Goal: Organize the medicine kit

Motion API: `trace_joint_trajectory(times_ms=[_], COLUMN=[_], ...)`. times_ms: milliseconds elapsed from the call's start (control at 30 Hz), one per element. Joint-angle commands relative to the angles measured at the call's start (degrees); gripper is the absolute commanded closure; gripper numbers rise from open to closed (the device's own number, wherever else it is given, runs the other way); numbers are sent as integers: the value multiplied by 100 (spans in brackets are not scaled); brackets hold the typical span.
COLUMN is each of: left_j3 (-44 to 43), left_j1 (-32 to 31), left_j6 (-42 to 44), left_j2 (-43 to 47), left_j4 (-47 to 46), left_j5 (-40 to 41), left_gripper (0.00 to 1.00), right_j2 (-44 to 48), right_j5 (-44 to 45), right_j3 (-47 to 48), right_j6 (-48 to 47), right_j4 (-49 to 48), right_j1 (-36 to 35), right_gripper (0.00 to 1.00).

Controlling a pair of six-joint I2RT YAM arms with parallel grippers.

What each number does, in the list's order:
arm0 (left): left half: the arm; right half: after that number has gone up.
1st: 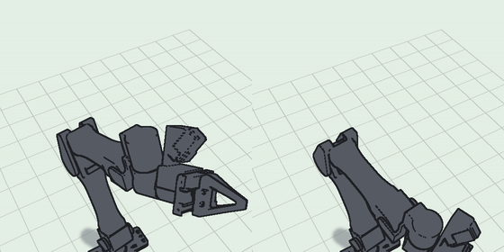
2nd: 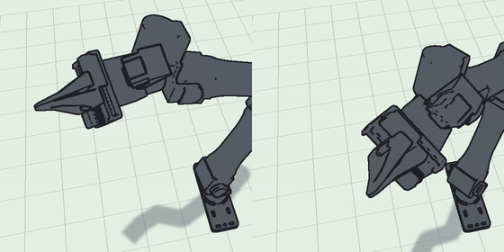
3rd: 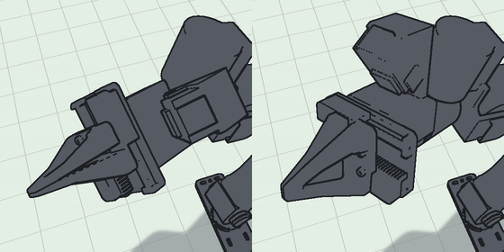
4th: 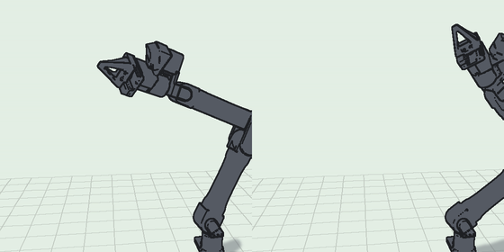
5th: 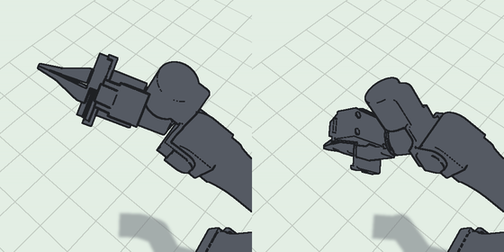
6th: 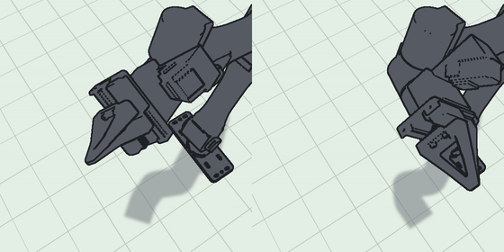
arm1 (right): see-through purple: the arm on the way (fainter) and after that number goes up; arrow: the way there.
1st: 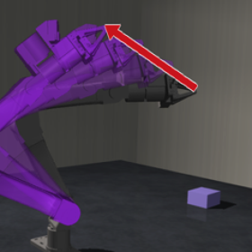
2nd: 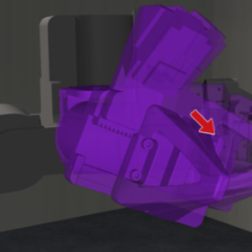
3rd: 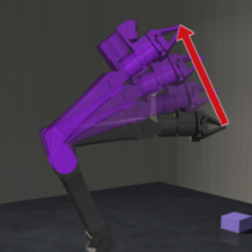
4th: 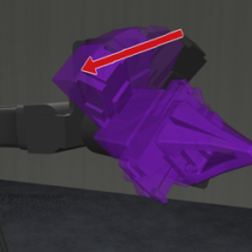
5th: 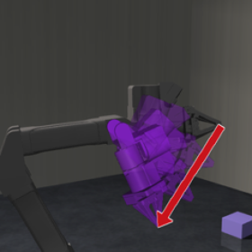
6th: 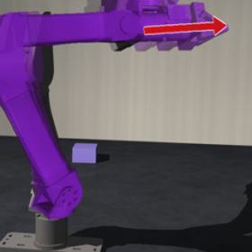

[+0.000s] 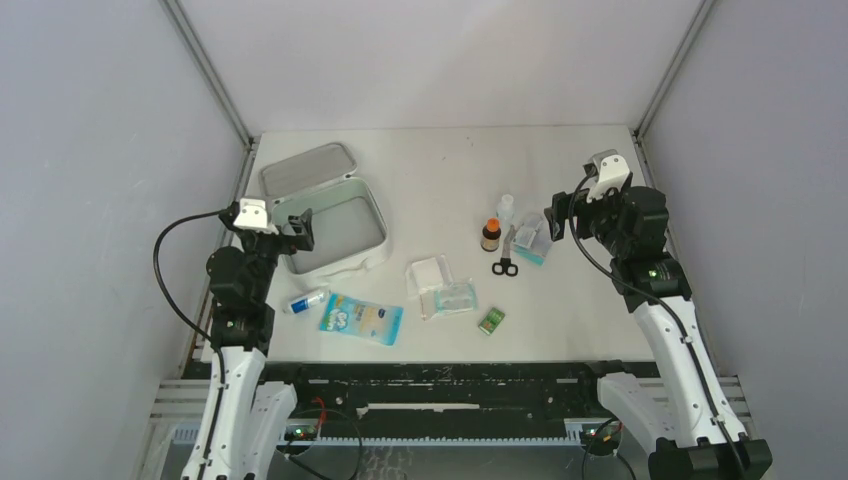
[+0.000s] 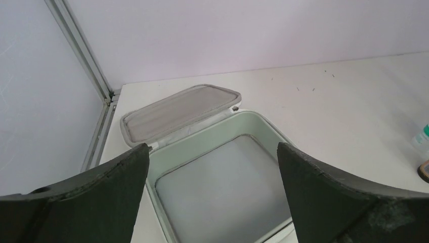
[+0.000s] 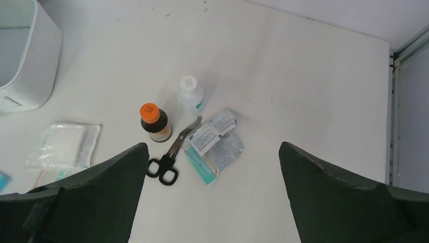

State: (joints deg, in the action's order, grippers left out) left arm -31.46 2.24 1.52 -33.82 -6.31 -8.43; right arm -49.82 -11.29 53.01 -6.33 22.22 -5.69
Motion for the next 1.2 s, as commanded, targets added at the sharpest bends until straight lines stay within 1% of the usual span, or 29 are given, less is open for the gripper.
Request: trace_joint_trajectory(times_ms=[0, 200, 333, 567, 733, 833, 1000, 1167], left_j3=[137, 158, 132, 19, -211, -341, -528, -694], left_j1=[51, 57, 57, 63, 64, 62, 61, 57], left_j6=[-59, -23, 47, 324, 594, 987, 2385, 2992], left_j2=[63, 76, 72, 20, -209, -444, -925, -1333], left_j4=[-347, -360, -270, 57, 402, 732, 1720, 2559], left_j5=[-171, -217, -304, -358, -333, -507, -1416, -1878], left_gripper=[0, 0, 0, 0, 0, 0, 0, 0], right_j2=[174, 96, 17, -60, -188, -203, -254, -500], right_j5=[-177, -183, -264, -190, -198, -390, -802, -1112], right_j3=[-65, -71, -67, -116, -116, -134, -243, -314], right_j6=[67, 43, -140, -257, -367, -455, -590, -642], right_j4=[-364, -375, -324, -304, -295, -268, -318, -389], right_j1=[-20, -47, -104, -172, -213, -213, -237, -457], right_gripper=[0, 0, 0, 0, 0, 0, 0, 0])
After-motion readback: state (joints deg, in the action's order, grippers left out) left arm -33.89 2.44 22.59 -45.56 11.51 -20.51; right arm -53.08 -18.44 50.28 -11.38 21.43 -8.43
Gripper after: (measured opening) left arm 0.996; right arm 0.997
